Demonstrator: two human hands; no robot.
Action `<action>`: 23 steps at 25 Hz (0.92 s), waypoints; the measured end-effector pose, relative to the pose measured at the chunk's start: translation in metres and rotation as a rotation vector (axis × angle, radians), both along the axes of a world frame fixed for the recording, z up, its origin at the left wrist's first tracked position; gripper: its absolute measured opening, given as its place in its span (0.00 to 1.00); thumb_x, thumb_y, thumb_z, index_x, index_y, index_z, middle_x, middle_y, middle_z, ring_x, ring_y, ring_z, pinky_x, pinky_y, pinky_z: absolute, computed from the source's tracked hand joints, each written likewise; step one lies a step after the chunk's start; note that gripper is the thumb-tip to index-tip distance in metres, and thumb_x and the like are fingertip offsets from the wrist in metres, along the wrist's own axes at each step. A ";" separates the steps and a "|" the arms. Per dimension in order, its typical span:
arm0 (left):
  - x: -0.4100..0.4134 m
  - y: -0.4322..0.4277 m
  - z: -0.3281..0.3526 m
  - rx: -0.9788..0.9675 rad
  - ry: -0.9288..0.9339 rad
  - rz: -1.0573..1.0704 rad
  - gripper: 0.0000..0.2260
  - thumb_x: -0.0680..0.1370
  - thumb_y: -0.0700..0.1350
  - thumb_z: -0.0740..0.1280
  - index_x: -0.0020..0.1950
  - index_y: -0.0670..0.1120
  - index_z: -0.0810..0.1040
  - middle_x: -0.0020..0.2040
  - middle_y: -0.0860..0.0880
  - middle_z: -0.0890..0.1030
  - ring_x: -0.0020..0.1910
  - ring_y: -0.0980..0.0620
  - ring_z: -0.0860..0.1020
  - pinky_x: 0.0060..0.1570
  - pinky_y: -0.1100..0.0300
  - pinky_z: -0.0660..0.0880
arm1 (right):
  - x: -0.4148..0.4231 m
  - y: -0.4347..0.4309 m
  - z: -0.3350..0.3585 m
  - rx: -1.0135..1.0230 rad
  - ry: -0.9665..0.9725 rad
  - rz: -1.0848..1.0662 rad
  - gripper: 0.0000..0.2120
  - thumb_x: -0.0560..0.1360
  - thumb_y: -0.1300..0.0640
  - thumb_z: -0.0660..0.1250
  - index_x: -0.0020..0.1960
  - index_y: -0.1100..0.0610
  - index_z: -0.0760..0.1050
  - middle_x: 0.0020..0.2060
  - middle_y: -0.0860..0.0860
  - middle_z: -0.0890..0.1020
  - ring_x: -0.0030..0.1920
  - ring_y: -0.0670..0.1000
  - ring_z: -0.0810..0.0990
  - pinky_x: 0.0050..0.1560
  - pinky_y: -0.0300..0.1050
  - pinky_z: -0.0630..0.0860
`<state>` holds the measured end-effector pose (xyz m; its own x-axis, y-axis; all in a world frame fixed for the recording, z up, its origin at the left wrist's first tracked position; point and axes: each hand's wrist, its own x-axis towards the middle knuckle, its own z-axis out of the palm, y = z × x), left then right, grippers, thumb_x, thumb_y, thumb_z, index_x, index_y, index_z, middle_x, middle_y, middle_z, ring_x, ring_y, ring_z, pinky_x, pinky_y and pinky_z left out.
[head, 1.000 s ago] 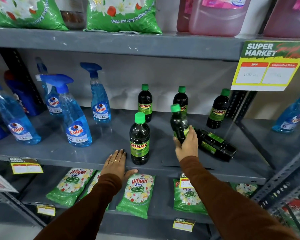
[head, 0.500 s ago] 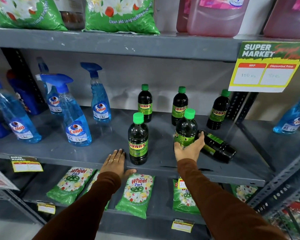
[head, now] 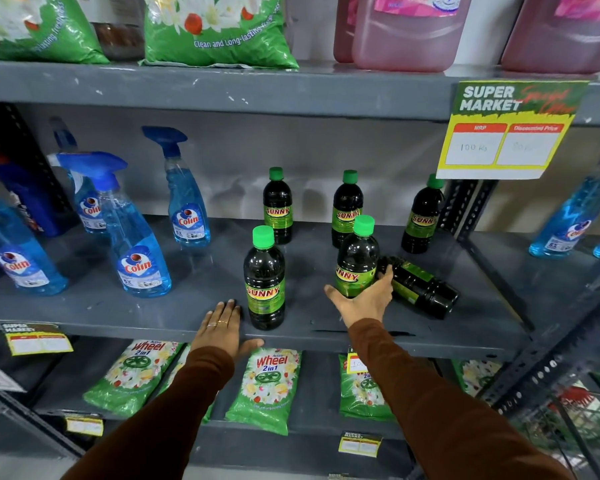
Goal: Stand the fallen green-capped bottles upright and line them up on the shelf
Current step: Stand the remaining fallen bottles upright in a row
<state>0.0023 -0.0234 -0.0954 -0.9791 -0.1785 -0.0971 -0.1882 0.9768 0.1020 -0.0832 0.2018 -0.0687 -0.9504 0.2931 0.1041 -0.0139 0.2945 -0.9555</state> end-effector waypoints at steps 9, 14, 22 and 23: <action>0.002 0.005 0.000 -0.019 -0.005 0.023 0.49 0.66 0.75 0.47 0.75 0.41 0.48 0.78 0.44 0.49 0.77 0.47 0.48 0.77 0.52 0.45 | 0.019 0.038 0.008 0.128 -0.088 0.212 0.34 0.61 0.61 0.77 0.64 0.58 0.68 0.57 0.57 0.79 0.58 0.56 0.77 0.58 0.44 0.72; 0.001 0.007 -0.001 -0.015 0.003 0.032 0.41 0.72 0.67 0.54 0.75 0.41 0.49 0.78 0.44 0.49 0.77 0.47 0.48 0.76 0.52 0.45 | 0.033 0.049 0.004 0.162 -0.107 0.222 0.34 0.60 0.60 0.77 0.63 0.59 0.69 0.56 0.57 0.80 0.57 0.56 0.78 0.60 0.47 0.74; 0.001 0.007 -0.006 -0.024 0.026 0.042 0.41 0.72 0.67 0.55 0.75 0.41 0.49 0.78 0.44 0.50 0.77 0.47 0.49 0.76 0.52 0.45 | 0.032 0.064 -0.004 0.125 -0.117 0.393 0.50 0.56 0.61 0.74 0.73 0.57 0.54 0.67 0.54 0.70 0.67 0.52 0.69 0.68 0.49 0.67; 0.001 0.007 -0.007 -0.021 0.026 0.044 0.41 0.72 0.67 0.54 0.75 0.41 0.49 0.78 0.44 0.50 0.77 0.47 0.48 0.76 0.52 0.45 | 0.028 0.069 -0.004 0.162 -0.096 0.384 0.49 0.58 0.63 0.73 0.73 0.57 0.51 0.70 0.56 0.65 0.69 0.53 0.66 0.72 0.50 0.63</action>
<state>0.0033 -0.0159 -0.1022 -0.9724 -0.2236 -0.0674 -0.2289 0.9696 0.0865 -0.0548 0.2708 -0.0726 -0.9950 -0.0972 0.0250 -0.0648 0.4316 -0.8997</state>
